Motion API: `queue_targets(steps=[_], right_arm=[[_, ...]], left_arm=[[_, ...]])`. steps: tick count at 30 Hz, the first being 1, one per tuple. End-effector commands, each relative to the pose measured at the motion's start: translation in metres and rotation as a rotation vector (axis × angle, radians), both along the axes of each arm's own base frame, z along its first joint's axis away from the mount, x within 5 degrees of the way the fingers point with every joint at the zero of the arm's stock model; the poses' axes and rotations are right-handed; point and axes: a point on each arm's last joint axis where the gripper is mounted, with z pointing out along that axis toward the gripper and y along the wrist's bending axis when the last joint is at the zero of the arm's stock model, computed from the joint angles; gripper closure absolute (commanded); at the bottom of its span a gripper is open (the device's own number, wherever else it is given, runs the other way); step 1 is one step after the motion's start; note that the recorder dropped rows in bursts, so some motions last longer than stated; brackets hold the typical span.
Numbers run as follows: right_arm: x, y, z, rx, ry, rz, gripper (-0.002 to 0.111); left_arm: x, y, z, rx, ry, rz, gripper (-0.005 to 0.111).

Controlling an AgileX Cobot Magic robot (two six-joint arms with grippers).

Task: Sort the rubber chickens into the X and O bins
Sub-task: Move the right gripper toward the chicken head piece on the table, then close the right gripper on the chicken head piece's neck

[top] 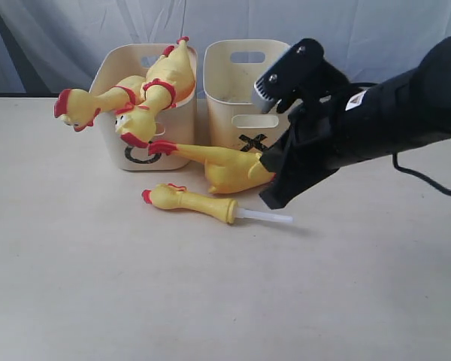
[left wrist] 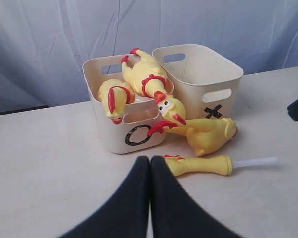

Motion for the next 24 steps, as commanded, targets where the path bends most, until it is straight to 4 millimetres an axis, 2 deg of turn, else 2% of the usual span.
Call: queue_targets(steps=[1, 4, 6, 12, 15, 21, 24], right_arm=[[0.012, 0.007, -0.024, -0.034, 0.032, -0.01, 0.079], [0.019, 0.01, -0.039, -0.025, 0.064, -0.045, 0.055], [0.024, 0.013, -0.048, 0.001, 0.09, -0.088, 0.048], [0.032, 0.02, -0.077, -0.014, 0.128, -0.129, 0.047], [0.033, 0.031, -0.087, -0.03, 0.141, -0.104, 0.047], [0.04, 0.056, -0.099, -0.038, 0.129, -0.068, 0.047], [0.045, 0.059, -0.105, -0.041, 0.109, -0.081, 0.047]], left_arm=[[-0.001, 0.0, -0.001, -0.008, -0.002, 0.001, 0.107], [-0.001, 0.0, -0.001, -0.008, -0.002, 0.001, 0.107], [-0.001, 0.0, -0.001, -0.008, -0.002, 0.001, 0.107], [-0.001, 0.0, -0.001, -0.008, 0.0, 0.001, 0.107], [-0.001, 0.0, -0.001, -0.008, 0.0, 0.001, 0.107], [-0.001, 0.0, -0.001, -0.007, 0.002, 0.0, 0.107], [-0.001, 0.0, -0.001, -0.007, 0.003, 0.0, 0.107]])
